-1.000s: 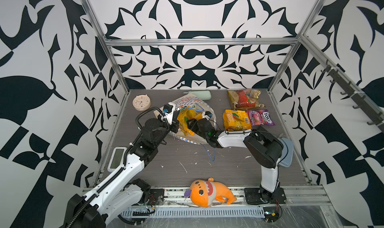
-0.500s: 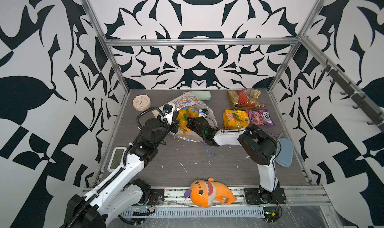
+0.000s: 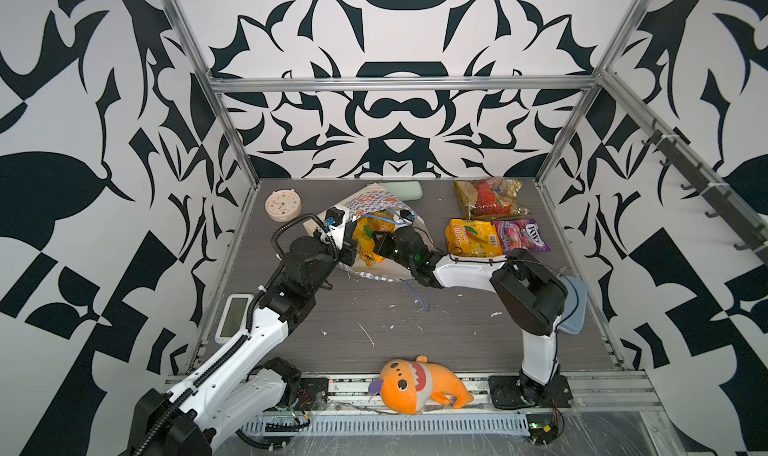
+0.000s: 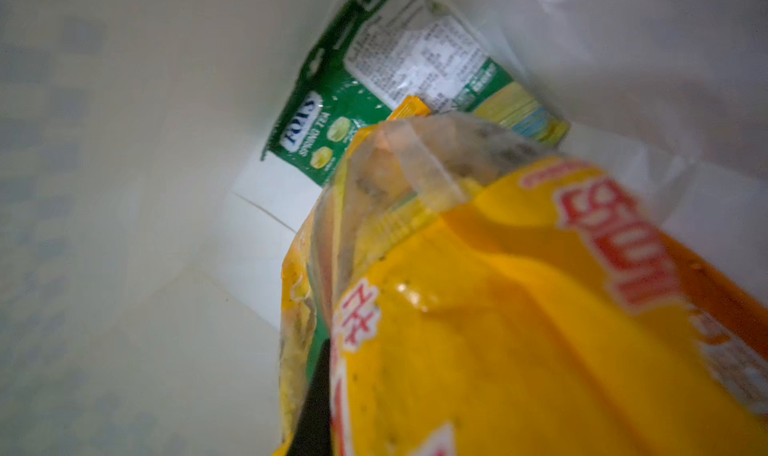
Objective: Take the snacks out of the paper bag
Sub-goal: 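Lift the yellow mango candy bag out of the paper bag with the right gripper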
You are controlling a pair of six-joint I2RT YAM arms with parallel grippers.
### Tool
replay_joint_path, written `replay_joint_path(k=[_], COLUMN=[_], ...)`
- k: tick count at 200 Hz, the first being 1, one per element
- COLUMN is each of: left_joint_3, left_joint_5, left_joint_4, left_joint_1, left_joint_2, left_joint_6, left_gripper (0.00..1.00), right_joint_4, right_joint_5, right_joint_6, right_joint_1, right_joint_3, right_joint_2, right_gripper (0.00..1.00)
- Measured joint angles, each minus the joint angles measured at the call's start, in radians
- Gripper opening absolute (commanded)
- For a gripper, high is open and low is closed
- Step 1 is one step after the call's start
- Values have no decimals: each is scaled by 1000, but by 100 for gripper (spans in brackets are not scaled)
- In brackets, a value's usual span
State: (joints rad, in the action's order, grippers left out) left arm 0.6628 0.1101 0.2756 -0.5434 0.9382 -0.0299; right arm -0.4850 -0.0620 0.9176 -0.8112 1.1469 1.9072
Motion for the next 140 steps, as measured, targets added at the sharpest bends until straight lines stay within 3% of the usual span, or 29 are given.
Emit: replay_joint_path(k=[61, 140], left_joint_3=[1, 47], left_joint_5=[27, 122], left_joint_4=[15, 12], left_joint_1=[0, 0], left_joint_2=[14, 49], left_joint_6=[-5, -12], left_gripper=[0, 0], right_joint_4=[140, 416], right_joint_5=[103, 308], right_joint_6=[-127, -322], right_joint_1=[0, 70], right_joint_3=[-2, 0], right_joint_2=[-186, -303], right_gripper=[0, 0])
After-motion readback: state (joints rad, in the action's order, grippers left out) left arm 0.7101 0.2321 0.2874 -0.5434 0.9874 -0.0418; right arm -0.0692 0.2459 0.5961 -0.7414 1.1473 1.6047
